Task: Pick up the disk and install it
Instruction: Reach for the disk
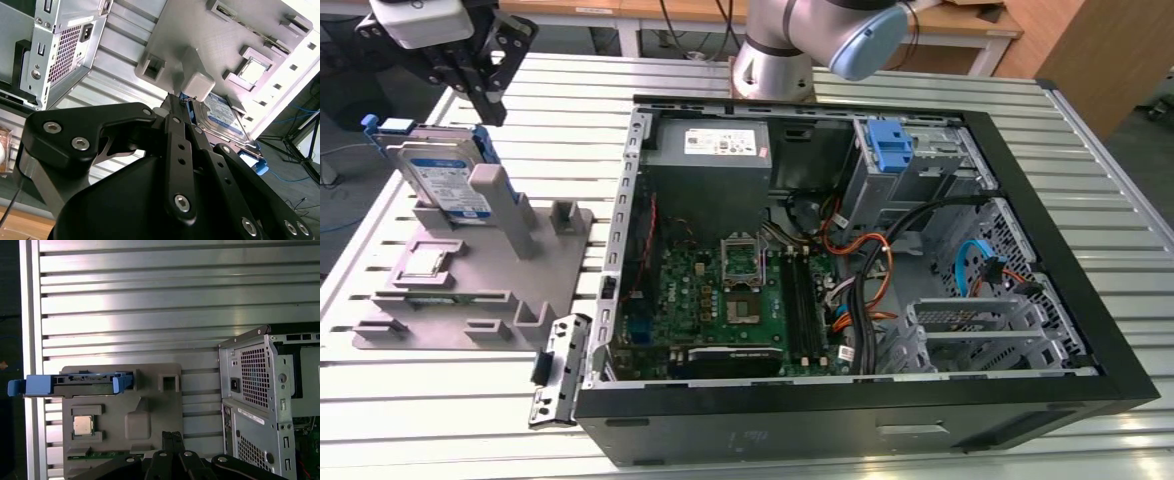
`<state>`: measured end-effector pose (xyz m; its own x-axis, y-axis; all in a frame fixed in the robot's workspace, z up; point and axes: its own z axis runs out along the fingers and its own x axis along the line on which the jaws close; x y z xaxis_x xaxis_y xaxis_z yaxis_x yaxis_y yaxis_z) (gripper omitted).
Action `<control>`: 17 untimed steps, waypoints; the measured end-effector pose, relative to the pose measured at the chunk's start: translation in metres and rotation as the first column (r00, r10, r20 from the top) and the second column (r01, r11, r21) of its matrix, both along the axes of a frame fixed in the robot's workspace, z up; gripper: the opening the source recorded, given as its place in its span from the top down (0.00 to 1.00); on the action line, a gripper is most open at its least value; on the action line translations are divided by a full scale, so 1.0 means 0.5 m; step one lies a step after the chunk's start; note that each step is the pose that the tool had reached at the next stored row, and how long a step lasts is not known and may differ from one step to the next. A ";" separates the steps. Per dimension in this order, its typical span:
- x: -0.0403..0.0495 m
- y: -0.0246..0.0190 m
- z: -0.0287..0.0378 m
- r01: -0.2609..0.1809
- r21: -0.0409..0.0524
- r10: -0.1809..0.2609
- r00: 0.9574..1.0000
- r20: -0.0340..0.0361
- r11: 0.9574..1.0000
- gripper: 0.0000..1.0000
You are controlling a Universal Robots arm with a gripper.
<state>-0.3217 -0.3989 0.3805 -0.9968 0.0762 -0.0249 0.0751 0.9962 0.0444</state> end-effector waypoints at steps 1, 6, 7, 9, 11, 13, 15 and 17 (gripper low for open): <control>0.000 0.0000 0.000 0.000 0.000 0.000 1.000 0.000 1.000 0.89; 0.000 0.0000 0.000 0.000 0.000 0.000 1.000 0.000 1.000 0.89; 0.000 0.0000 0.000 0.000 0.000 0.000 1.000 0.000 1.000 0.89; -0.002 0.0000 0.000 0.000 0.000 0.000 1.000 0.000 1.000 0.89; -0.003 0.0000 -0.001 0.000 0.000 0.000 1.000 0.000 1.000 0.89; -0.006 0.0000 -0.002 0.000 0.000 0.000 1.000 0.000 1.000 0.89; -0.006 0.0000 -0.003 0.000 0.000 0.000 1.000 0.000 1.000 0.89; -0.008 0.0000 -0.003 0.000 0.000 0.000 1.000 0.000 1.000 0.89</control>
